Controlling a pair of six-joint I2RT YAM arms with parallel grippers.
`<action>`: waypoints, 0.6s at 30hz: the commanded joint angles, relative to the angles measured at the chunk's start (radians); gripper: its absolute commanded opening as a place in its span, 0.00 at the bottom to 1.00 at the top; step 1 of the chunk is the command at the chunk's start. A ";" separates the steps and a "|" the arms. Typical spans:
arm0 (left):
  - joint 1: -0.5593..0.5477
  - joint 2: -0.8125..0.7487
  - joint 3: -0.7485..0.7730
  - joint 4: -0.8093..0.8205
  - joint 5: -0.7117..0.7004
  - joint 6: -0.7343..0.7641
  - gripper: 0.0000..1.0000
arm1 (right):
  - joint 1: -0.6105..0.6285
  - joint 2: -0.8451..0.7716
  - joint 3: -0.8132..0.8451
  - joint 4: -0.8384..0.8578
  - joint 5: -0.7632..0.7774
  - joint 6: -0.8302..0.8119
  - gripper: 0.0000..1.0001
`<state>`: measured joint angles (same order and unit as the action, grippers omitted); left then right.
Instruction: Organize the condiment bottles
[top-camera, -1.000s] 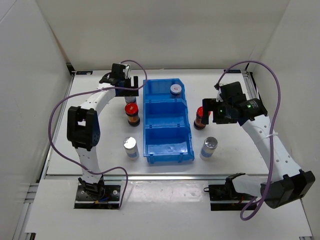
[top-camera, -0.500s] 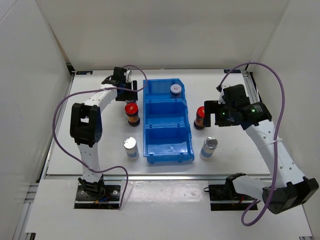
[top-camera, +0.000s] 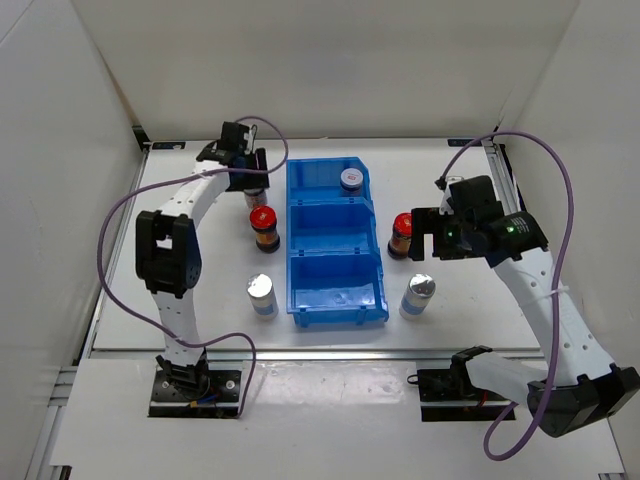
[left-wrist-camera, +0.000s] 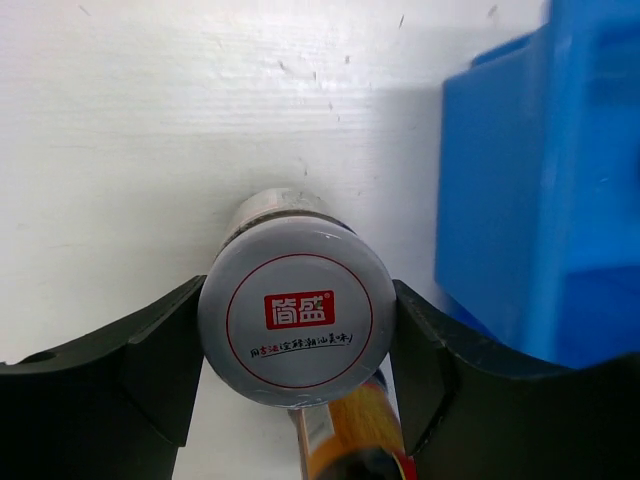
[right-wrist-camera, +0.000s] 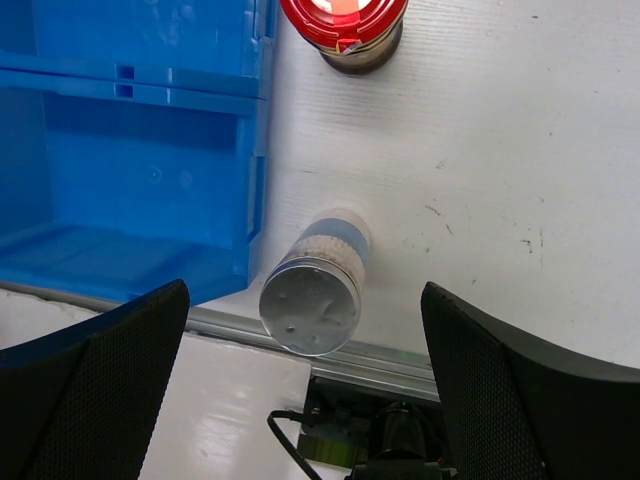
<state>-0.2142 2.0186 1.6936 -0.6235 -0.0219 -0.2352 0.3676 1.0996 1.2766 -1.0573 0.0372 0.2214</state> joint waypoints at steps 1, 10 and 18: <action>-0.033 -0.227 0.153 0.064 -0.067 -0.041 0.32 | -0.002 -0.018 -0.008 -0.009 -0.011 0.007 1.00; -0.181 -0.072 0.397 0.078 0.027 0.013 0.33 | -0.002 -0.018 -0.028 0.000 -0.030 0.016 1.00; -0.255 0.066 0.416 0.054 0.036 -0.006 0.34 | -0.002 -0.038 -0.019 -0.009 -0.030 0.016 1.00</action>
<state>-0.4629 2.0686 2.0937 -0.5804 0.0151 -0.2356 0.3676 1.0885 1.2472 -1.0599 0.0185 0.2287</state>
